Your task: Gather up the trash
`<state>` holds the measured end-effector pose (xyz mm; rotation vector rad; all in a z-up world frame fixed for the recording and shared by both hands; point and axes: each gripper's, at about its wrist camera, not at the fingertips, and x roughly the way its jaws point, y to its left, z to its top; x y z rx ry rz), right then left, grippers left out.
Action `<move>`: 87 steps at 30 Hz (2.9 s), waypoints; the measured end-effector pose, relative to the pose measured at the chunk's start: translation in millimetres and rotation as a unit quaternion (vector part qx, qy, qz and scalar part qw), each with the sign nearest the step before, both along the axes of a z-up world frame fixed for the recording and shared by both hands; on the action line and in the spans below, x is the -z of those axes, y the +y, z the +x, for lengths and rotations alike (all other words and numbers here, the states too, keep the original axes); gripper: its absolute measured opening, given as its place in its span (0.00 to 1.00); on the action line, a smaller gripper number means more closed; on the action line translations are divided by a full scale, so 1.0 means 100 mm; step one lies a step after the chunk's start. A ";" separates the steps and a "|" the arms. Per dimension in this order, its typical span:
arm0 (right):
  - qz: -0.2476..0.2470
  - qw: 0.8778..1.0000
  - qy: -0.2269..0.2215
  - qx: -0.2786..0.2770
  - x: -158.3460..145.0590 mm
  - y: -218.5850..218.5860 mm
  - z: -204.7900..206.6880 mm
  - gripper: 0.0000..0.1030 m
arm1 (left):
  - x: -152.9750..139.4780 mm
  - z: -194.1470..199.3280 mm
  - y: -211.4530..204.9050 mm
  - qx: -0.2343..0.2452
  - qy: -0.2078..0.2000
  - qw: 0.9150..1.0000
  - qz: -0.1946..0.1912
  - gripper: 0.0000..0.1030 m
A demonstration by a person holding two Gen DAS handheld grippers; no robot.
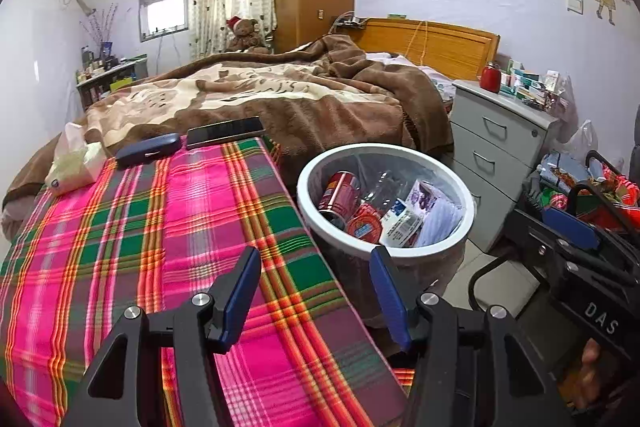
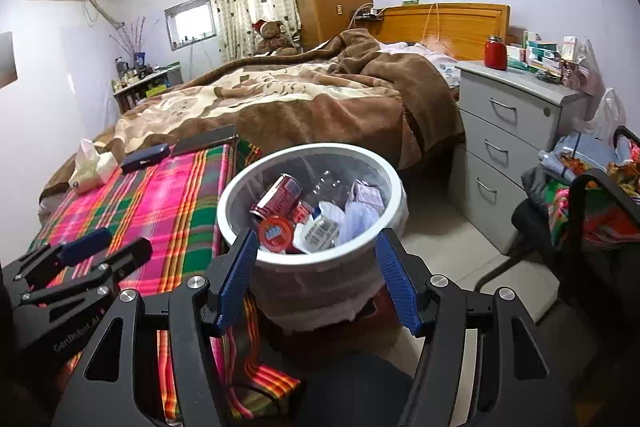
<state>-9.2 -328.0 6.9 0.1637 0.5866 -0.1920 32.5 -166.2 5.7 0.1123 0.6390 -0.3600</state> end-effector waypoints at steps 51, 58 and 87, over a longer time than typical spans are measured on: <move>0.003 1.000 -0.003 -0.011 0.02 0.19 -0.15 0.61 | -0.03 -0.17 0.17 -0.030 -0.006 0.999 -0.010 0.55; 0.003 1.000 -0.001 -0.010 0.02 0.18 -0.16 0.61 | -0.04 -0.17 0.19 -0.032 -0.006 0.999 -0.011 0.55; 0.003 1.000 0.002 -0.010 0.00 0.20 -0.16 0.61 | -0.03 -0.18 0.18 -0.027 0.002 0.999 -0.017 0.55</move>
